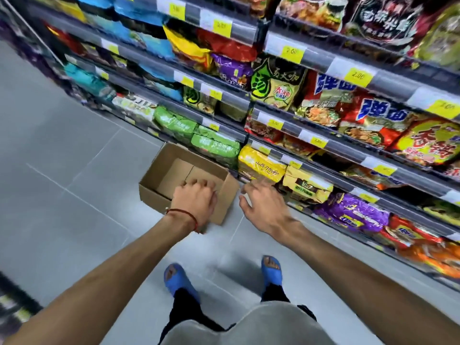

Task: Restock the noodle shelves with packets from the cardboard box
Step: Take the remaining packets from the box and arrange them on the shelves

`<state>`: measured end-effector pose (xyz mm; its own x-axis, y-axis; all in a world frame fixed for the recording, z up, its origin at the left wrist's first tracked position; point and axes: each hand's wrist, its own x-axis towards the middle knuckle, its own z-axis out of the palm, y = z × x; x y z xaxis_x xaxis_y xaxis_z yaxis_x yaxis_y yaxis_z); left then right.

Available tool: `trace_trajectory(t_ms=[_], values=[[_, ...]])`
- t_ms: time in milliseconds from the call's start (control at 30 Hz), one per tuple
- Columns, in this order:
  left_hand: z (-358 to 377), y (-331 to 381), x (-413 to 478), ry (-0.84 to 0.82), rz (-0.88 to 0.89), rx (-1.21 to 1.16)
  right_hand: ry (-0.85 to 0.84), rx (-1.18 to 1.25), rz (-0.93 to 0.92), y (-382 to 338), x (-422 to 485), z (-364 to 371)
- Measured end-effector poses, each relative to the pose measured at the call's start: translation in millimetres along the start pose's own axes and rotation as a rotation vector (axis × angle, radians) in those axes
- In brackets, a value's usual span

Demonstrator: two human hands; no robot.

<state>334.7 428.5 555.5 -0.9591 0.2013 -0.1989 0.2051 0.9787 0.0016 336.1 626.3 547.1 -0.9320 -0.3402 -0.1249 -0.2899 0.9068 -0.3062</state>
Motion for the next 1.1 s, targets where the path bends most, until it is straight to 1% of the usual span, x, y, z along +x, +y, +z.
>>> trace_trajectory(t_ms=[100, 167, 267, 333, 467, 533, 667, 800, 867, 1000, 1100], values=[[-3.7, -53.0, 4.2, -0.011, 0.075, 0.028, 0.022, 0.041, 0.133, -41.3, 11.1, 20.1], [-8.4, -85.5, 6.4, -0.035, 0.106, 0.028, -0.011, 0.057, 0.193, -68.7, 18.2, 28.7], [-11.1, -122.7, 15.3, -0.059, 0.196, 0.047, -0.008, 0.054, 0.248, -105.4, 30.1, 35.8], [-8.9, -141.2, 28.2, -0.065, 0.221, 0.045, 0.009, 0.071, 0.267, -119.2, 43.2, 38.4], [-0.6, -162.4, 56.0, -0.104, 0.267, 0.059, 0.060, 0.134, 0.329, -121.9, 69.8, 48.5], [3.6, -168.3, 69.9, -0.109, 0.258, 0.059, 0.073, 0.163, 0.339, -118.9, 83.7, 54.9], [12.3, -177.8, 90.4, -0.138, 0.285, 0.045, 0.072, 0.198, 0.370, -115.5, 104.2, 69.9], [26.2, -191.6, 109.6, -0.202, 0.285, 0.004, 0.066, 0.243, 0.427, -119.3, 121.8, 83.8], [38.2, -201.4, 119.9, -0.235, 0.309, 0.017, 0.081, 0.270, 0.498, -120.6, 133.3, 94.0], [79.2, -225.1, 147.1, -0.300, 0.376, 0.034, 0.178, 0.372, 0.732, -117.7, 164.1, 125.4], [118.0, -240.5, 169.4, -0.353, 0.398, 0.011, 0.185, 0.406, 0.848, -118.0, 186.8, 165.0]])
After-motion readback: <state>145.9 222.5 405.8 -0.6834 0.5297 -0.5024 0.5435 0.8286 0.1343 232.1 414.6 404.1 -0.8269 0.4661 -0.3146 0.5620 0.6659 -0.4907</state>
